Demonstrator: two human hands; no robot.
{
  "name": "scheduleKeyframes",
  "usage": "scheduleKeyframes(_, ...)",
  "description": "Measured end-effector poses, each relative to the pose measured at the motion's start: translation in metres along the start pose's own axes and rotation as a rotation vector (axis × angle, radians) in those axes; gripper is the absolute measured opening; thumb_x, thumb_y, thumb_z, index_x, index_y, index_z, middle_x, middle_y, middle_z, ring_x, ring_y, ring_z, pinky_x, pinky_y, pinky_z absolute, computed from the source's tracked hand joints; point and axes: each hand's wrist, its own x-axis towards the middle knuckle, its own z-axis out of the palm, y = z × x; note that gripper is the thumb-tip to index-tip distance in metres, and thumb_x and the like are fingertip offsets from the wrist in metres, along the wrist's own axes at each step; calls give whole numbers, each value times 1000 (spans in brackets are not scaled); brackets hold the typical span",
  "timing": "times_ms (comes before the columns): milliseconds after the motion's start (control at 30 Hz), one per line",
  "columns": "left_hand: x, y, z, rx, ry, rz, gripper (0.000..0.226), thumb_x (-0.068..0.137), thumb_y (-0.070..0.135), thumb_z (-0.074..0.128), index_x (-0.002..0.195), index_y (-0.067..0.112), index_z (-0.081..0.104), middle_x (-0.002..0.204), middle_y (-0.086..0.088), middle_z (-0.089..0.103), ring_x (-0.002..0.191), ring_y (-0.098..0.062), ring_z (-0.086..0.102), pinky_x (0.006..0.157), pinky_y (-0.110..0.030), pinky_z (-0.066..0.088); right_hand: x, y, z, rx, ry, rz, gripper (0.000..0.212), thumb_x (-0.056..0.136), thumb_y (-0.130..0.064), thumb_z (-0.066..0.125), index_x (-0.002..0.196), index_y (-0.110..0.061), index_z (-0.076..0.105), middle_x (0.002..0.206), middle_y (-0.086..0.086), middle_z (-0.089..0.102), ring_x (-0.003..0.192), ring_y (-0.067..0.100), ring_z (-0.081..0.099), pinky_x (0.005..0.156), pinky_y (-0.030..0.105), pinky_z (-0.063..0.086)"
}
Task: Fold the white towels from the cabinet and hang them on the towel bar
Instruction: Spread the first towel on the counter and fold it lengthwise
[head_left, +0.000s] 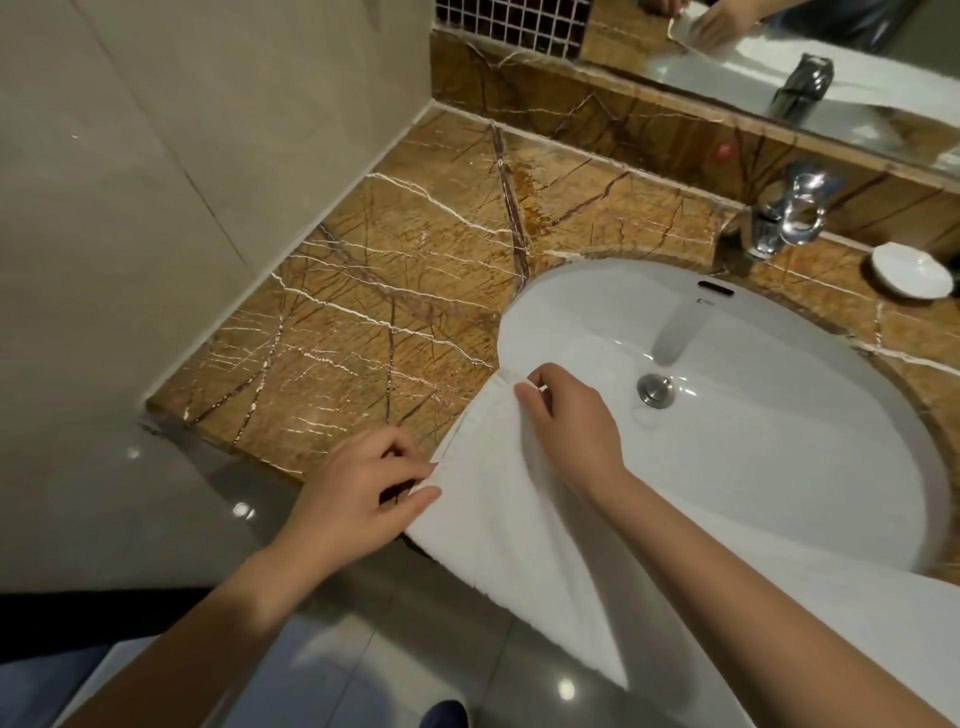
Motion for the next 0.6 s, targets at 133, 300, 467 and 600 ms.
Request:
scheduleKeyframes(133,-4,0,3,-89,44,-96,10,77,22,75,71,16,69,80,9,59,78,-13,58,67,-37,49,-1,1,9,-64,-34,30,19,96,-38,44,94,-21,52,78,-5,60,81,22,57,60,32,37)
scheduleKeyframes(300,-16,0,-1,38,2,-93,34,89,41,52,62,22,57,69,15,50,67,-7,51,70,-32,40,-3,-1,11,-51,30,-5,18,95,-41,48,93,-23,51,72,-7,58,74,20,56,56,31,33)
scheduleKeyframes(467,-23,7,-3,101,8,-135,34,91,42,52,61,27,47,64,14,45,63,-8,48,64,-31,36,4,0,14,-110,-10,61,28,92,-49,50,85,-22,50,77,-5,61,72,20,53,56,32,33)
scheduleKeyframes(600,-22,11,1,29,-38,-175,44,82,52,60,58,15,51,65,5,49,62,-13,49,59,-25,33,6,15,-2,196,-127,188,39,88,-51,53,67,-18,53,64,-10,56,64,11,52,58,30,38)
